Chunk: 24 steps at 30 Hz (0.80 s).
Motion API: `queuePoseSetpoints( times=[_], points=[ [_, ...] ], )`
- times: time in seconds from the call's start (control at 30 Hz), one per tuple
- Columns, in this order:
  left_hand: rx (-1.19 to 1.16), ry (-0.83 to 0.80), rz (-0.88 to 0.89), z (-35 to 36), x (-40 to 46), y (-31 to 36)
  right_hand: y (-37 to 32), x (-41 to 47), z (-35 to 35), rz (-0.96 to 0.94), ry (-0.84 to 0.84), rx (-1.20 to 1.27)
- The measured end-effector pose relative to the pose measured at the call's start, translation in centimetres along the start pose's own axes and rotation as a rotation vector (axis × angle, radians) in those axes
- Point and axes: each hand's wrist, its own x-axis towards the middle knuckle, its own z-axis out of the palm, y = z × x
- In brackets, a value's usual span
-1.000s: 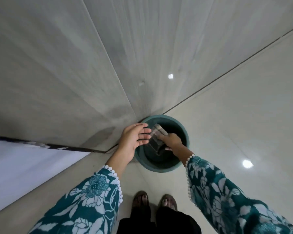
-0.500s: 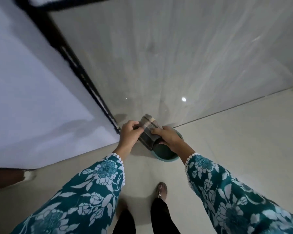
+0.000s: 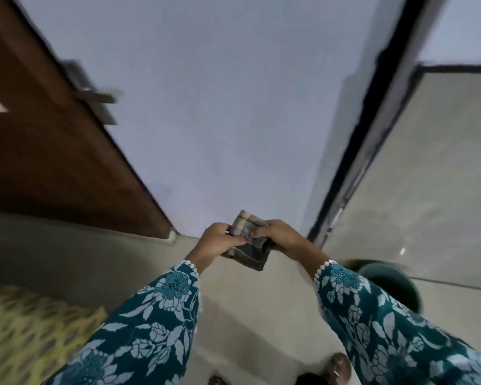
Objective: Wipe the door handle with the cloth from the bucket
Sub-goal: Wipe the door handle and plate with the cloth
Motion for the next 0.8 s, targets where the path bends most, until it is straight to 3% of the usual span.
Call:
queuePoseSetpoints(
  times=[0.07, 0.23, 0.37, 0.47, 0.63, 0.8],
  points=[
    [-0.082, 0.14, 0.007, -5.7, -2.3, -2.3, -2.2, 1.3, 6.0, -0.059, -0.019, -0.123],
    [-0.144, 0.444, 0.051, -17.0, -6.9, -4.8, -7.1, 3.1, 19.3, -0.467, 0.339, -0.411],
    [-0.124, 0.606, 0.145, -22.6, -7.3, -4.6, -10.8, 4.7, 26.5, -0.556, 0.229, -0.37],
    [-0.148, 0.487, 0.238, -25.1, -5.7, -3.7, -14.1, 6.3, 29.3, -0.479, 0.095, -0.146],
    [-0.237, 0.172, 0.392, -30.5, -1.4, -3.2, -18.7, 10.6, 29.8, -0.408, 0.075, 0.11],
    [-0.269, 0.124, 0.357, -37.3, 2.5, -2.8, -22.8, 14.8, 29.9, -0.399, 0.134, 0.244]
  ],
)
